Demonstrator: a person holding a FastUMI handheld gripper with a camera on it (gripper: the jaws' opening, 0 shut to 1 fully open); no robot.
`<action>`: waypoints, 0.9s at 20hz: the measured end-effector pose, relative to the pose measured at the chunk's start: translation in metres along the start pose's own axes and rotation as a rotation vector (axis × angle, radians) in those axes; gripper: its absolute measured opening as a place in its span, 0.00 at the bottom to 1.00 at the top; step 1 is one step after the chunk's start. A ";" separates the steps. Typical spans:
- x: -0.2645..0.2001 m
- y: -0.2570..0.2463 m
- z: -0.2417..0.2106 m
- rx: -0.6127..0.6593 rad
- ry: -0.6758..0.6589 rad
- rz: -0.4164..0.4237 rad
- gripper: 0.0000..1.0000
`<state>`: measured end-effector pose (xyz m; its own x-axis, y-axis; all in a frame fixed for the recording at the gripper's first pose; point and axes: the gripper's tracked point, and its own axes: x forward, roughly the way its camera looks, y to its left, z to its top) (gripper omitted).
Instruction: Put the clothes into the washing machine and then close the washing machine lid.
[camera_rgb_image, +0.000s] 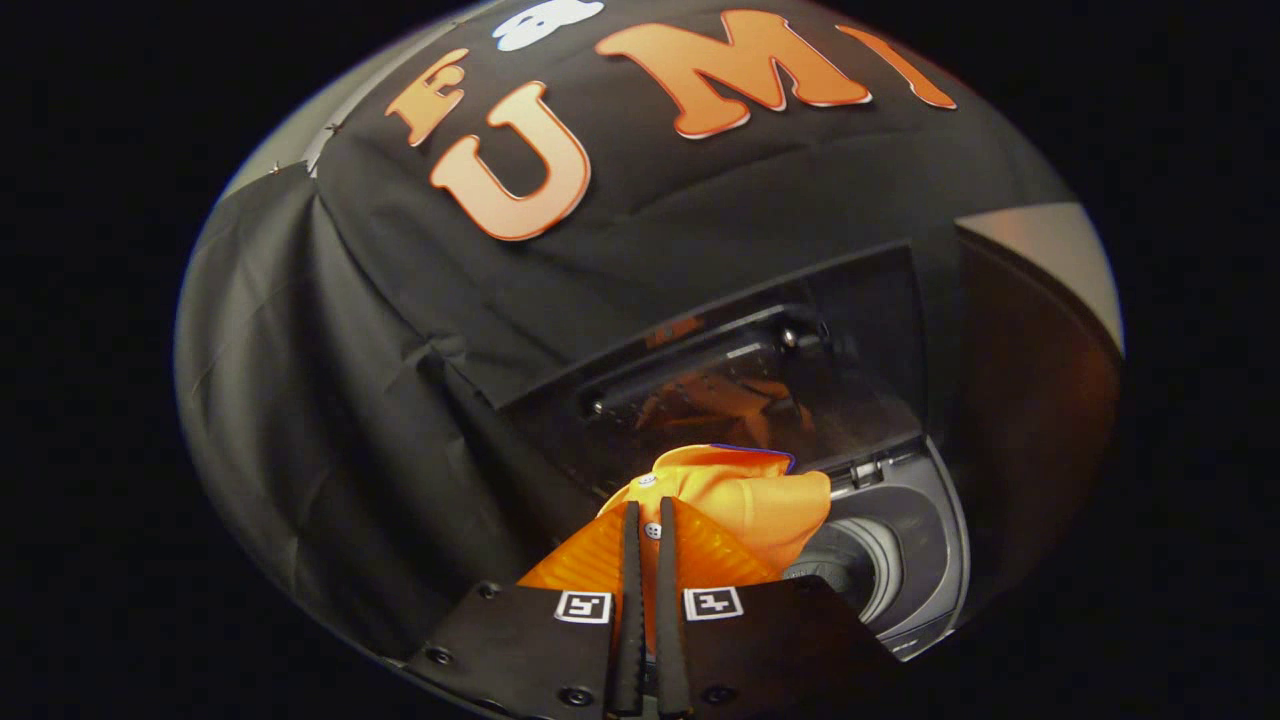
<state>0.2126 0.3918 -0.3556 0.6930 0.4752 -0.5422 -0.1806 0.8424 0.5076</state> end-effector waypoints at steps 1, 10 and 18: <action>0.009 -0.010 -0.010 0.016 0.005 -0.027 0.13; 0.066 -0.073 -0.094 0.133 0.129 -0.171 0.13; 0.102 -0.115 -0.142 0.134 0.296 -0.283 0.13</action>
<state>0.2048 0.3797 -0.5644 0.4682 0.2994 -0.8314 0.0935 0.9188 0.3835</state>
